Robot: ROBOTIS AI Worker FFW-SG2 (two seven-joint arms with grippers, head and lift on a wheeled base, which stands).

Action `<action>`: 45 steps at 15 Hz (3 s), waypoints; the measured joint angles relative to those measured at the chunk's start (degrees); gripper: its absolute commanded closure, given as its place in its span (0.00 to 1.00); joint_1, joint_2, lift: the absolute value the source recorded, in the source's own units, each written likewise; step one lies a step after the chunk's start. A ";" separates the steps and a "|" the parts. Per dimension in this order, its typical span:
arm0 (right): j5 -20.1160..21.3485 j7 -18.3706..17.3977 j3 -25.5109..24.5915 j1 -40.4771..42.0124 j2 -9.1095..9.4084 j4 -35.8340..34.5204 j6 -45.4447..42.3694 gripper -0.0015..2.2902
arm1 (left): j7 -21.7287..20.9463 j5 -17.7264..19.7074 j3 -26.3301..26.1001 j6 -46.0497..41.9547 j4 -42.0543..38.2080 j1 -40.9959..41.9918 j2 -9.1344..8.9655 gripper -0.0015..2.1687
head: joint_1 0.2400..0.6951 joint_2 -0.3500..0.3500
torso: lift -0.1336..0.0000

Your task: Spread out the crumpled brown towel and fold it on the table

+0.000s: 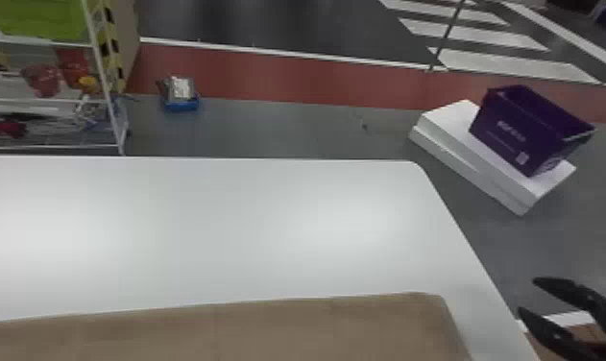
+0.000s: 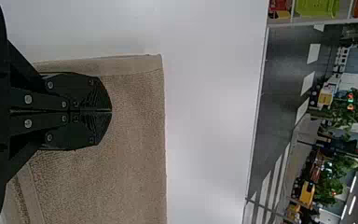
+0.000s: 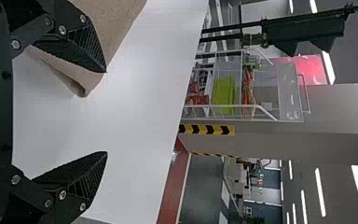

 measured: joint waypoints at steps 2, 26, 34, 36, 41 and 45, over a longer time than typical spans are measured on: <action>0.01 0.00 -0.35 0.72 0.59 -2.17 3.98 0.13 | -2.11 4.77 2.68 2.53 -2.16 0.84 -0.22 0.50 | 1.00 0.19 | 0.07; 6.83 0.00 6.83 0.83 2.11 -0.63 10.32 0.14 | -10.98 6.51 8.68 22.41 10.17 -12.61 8.58 0.20 | 1.00 0.48 | 0.07; 7.52 0.00 7.53 0.58 1.79 0.78 9.04 0.14 | -11.68 6.85 7.60 23.12 12.07 -14.11 9.10 0.29 | 1.00 0.46 | 0.07; 7.55 0.00 7.66 0.20 1.66 1.31 9.04 0.14 | -11.68 6.86 7.65 23.16 11.89 -14.45 8.99 0.40 | 1.00 0.46 | 0.07; 7.92 0.00 8.81 -0.35 1.64 1.49 9.22 0.14 | -11.58 6.73 7.98 23.80 11.54 -14.95 8.88 0.50 | 1.00 0.48 | 0.07; 7.98 0.00 9.24 -0.76 1.85 0.99 9.78 0.14 | -11.37 6.10 7.72 23.98 11.41 -14.94 8.87 0.71 | 1.00 0.50 | 0.07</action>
